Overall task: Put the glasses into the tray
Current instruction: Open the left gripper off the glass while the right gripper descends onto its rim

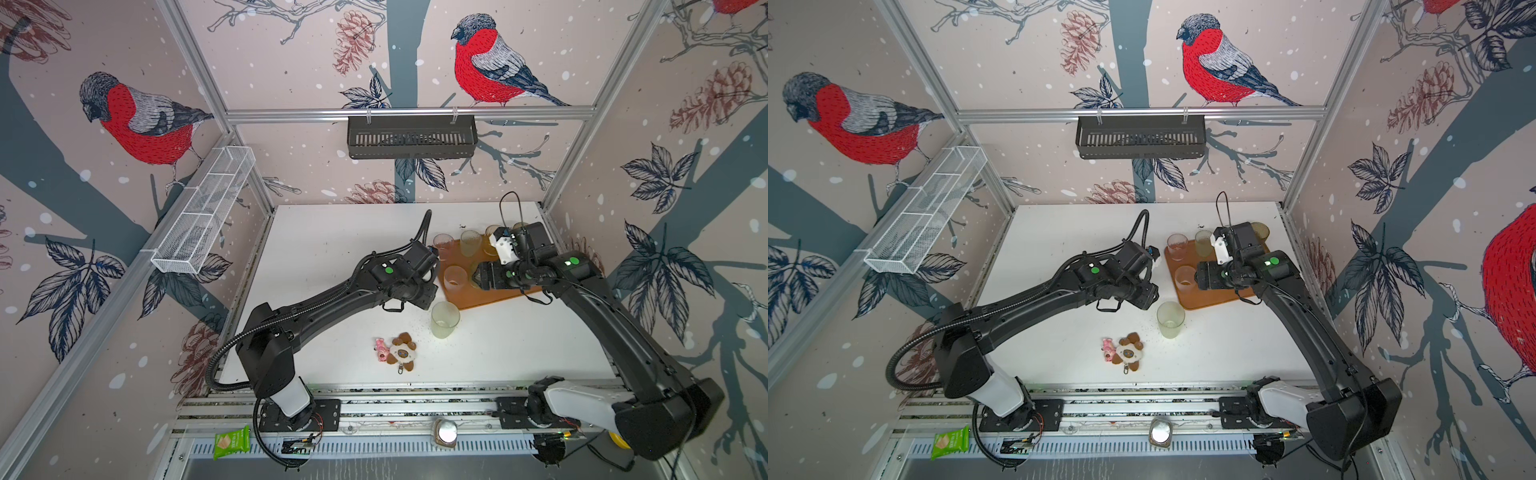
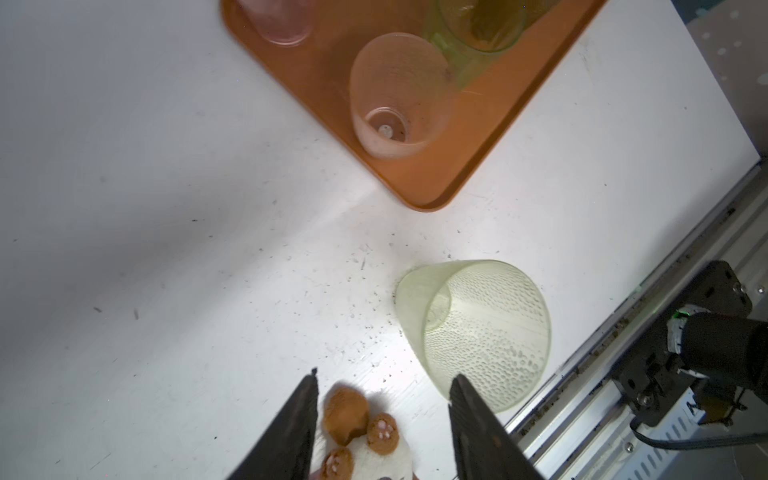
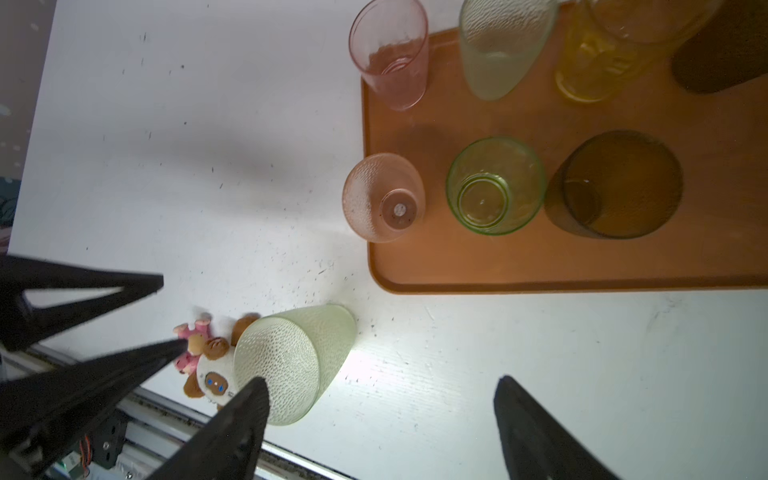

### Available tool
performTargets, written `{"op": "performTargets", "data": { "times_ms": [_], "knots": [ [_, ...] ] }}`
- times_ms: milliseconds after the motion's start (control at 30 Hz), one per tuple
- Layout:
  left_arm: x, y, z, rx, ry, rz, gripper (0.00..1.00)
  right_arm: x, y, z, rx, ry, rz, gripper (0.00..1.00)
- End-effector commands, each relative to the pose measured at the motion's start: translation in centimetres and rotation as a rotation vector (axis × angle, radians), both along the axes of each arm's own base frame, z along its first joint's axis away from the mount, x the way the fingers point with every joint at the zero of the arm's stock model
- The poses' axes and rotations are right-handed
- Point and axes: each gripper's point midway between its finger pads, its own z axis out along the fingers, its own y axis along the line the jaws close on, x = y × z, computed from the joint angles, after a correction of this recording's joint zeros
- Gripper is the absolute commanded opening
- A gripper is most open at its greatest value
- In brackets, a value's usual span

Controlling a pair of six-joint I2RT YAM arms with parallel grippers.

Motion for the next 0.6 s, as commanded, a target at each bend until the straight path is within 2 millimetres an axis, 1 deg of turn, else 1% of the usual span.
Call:
{"op": "performTargets", "data": {
  "times_ms": [0,67,133,267,367,400,567],
  "knots": [
    [1.8,1.6,1.2,-0.053,-0.025,0.077,0.61,-1.2,1.8,-0.4,0.041,0.035,0.042,0.85],
    [2.6,2.6,1.8,-0.082,-0.031,0.107,0.67,-1.9,3.1,-0.6,0.053,0.042,0.088,0.84],
    [3.2,3.2,2.2,-0.096,-0.042,0.124,0.71,-2.5,3.9,-1.1,0.05,0.06,0.129,0.83],
    [4.0,4.6,2.7,-0.12,-0.048,0.163,0.75,-3.7,5.2,-2.6,0.018,0.099,0.177,0.78],
    [3.9,5.2,2.8,-0.167,-0.045,0.189,0.76,-4.4,5.5,-3.4,-0.015,0.115,0.188,0.76],
    [3.9,5.3,2.8,-0.18,-0.045,0.193,0.76,-4.4,5.6,-4.3,-0.044,0.139,0.189,0.75],
    [3.5,5.4,2.9,-0.216,-0.069,0.187,0.77,-4.6,5.5,-6.3,-0.139,0.194,0.184,0.69]
  ]
}}
